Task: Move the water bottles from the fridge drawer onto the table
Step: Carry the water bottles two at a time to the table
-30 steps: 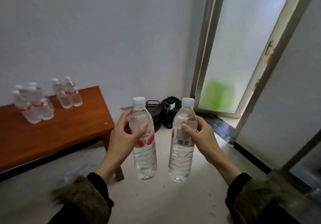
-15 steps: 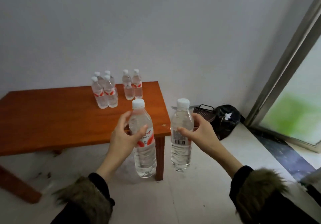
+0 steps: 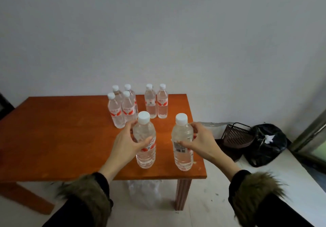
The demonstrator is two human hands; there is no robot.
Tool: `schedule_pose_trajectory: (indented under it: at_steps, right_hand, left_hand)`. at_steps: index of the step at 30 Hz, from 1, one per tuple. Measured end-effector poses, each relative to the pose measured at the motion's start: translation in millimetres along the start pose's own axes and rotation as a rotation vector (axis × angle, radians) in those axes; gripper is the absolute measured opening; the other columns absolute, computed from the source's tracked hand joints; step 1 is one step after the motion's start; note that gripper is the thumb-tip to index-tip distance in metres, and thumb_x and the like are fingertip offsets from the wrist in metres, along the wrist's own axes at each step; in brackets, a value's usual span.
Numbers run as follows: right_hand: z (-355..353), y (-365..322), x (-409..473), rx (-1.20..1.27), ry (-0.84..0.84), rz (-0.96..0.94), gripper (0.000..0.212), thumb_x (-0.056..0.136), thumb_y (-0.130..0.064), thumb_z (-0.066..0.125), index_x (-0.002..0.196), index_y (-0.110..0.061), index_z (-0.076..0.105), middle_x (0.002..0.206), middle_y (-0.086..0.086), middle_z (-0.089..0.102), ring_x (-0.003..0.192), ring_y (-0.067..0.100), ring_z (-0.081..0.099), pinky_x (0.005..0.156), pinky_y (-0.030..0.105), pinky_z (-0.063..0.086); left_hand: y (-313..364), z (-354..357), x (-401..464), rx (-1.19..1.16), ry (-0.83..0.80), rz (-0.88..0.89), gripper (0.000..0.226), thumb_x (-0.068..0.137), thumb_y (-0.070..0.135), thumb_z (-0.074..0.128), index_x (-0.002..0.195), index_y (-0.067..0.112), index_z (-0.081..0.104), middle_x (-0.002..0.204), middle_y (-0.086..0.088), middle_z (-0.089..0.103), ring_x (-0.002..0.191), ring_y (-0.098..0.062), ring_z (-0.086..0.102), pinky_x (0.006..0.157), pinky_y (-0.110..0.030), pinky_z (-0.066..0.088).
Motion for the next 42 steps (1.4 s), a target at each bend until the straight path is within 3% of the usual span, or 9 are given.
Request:
schedule_pose_trajectory:
  at_steps: [4, 7, 10, 16, 22, 27, 31, 37, 42]
  right_hand:
    - [19.4, 12.1, 55.0, -0.022, -0.021, 0.045, 0.064, 0.066, -0.033, 0.079, 0.121, -0.019, 0.047, 0.105, -0.008, 0.054, 0.097, 0.009, 0.054, 0.083, 0.023, 0.044]
    - [38.8, 24.3, 98.4, -0.13, -0.004, 0.07, 0.069, 0.062, -0.045, 0.078, 0.12, -0.022, 0.049, 0.109, -0.007, 0.057, 0.102, 0.012, 0.053, 0.088, 0.032, 0.048]
    - [56.5, 33.2, 139.5, -0.181, -0.007, 0.13, 0.077, 0.057, -0.054, 0.076, 0.122, -0.026, 0.047, 0.114, -0.006, 0.057, 0.105, 0.014, 0.052, 0.092, 0.04, 0.049]
    - [77.6, 39.2, 206.1, -0.102, 0.006, 0.189, 0.075, 0.064, -0.039, 0.081, 0.127, -0.021, 0.045, 0.122, -0.005, 0.055, 0.104, 0.009, 0.05, 0.09, 0.028, 0.044]
    - [89.6, 55.3, 248.2, -0.129, 0.005, 0.22, 0.075, 0.065, -0.039, 0.081, 0.13, -0.024, 0.046, 0.131, -0.001, 0.05, 0.113, 0.014, 0.05, 0.094, 0.029, 0.04]
    - [95.6, 60.8, 269.4, -0.134, -0.021, 0.242, 0.076, 0.066, -0.04, 0.08, 0.132, -0.026, 0.045, 0.131, -0.003, 0.048, 0.114, 0.013, 0.048, 0.098, 0.03, 0.037]
    - [100.1, 63.0, 277.6, -0.107, -0.04, 0.255, 0.077, 0.066, -0.037, 0.08, 0.133, -0.024, 0.044, 0.128, -0.002, 0.047, 0.108, 0.008, 0.046, 0.099, 0.03, 0.037]
    - [102.6, 65.9, 287.1, -0.119, -0.036, 0.261, 0.076, 0.068, -0.035, 0.08, 0.133, -0.023, 0.044, 0.129, -0.002, 0.047, 0.115, 0.013, 0.047, 0.1, 0.03, 0.037]
    - [102.9, 66.3, 288.7, -0.079, -0.031, 0.274, 0.075, 0.069, -0.03, 0.08, 0.133, -0.02, 0.042, 0.131, -0.001, 0.046, 0.117, 0.014, 0.048, 0.099, 0.03, 0.039]
  left_hand:
    - [-25.7, -3.4, 52.1, 0.058, -0.042, -0.02, 0.079, 0.068, 0.045, 0.074, 0.134, 0.03, 0.034, 0.134, 0.006, 0.05, 0.117, -0.012, 0.051, 0.095, -0.035, 0.047]
    - [-44.7, -1.4, 94.2, 0.102, -0.075, -0.017, 0.079, 0.069, 0.045, 0.074, 0.136, 0.028, 0.034, 0.135, 0.006, 0.05, 0.117, -0.012, 0.052, 0.094, -0.033, 0.047]
    - [-62.4, 3.4, 137.1, 0.121, -0.101, -0.022, 0.08, 0.07, 0.045, 0.073, 0.137, 0.024, 0.035, 0.138, 0.004, 0.048, 0.121, -0.015, 0.05, 0.099, -0.04, 0.045]
    - [-86.9, 21.1, 202.7, 0.136, -0.196, -0.006, 0.082, 0.068, 0.048, 0.073, 0.137, 0.026, 0.032, 0.14, 0.004, 0.046, 0.127, -0.015, 0.045, 0.103, -0.046, 0.042]
    - [-105.8, 34.3, 244.6, 0.104, -0.244, 0.008, 0.082, 0.07, 0.049, 0.071, 0.138, 0.026, 0.031, 0.14, 0.007, 0.045, 0.128, -0.012, 0.043, 0.104, -0.044, 0.042]
    - [-110.8, 41.3, 265.5, 0.108, -0.231, 0.059, 0.075, 0.072, 0.033, 0.076, 0.134, 0.025, 0.035, 0.133, 0.01, 0.047, 0.119, -0.001, 0.038, 0.102, -0.026, 0.035]
    - [-113.9, 45.3, 276.3, 0.085, -0.256, 0.074, 0.076, 0.071, 0.031, 0.077, 0.134, 0.024, 0.036, 0.128, 0.014, 0.044, 0.118, -0.001, 0.039, 0.1, -0.024, 0.034]
    - [-117.6, 51.0, 287.9, 0.104, -0.269, 0.122, 0.073, 0.071, 0.029, 0.076, 0.134, 0.021, 0.038, 0.131, 0.004, 0.041, 0.116, -0.001, 0.034, 0.097, -0.018, 0.027]
    - [-122.8, 55.2, 295.6, 0.134, -0.252, 0.14, 0.072, 0.074, 0.03, 0.074, 0.135, 0.017, 0.038, 0.128, 0.002, 0.035, 0.113, 0.0, 0.031, 0.088, 0.004, 0.023]
Point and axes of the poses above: each hand's wrist, its own x-axis towards the middle knuckle, its own z-axis out of the palm, y = z × x, the point moved 1 cm from there along x, towards the middle knuckle
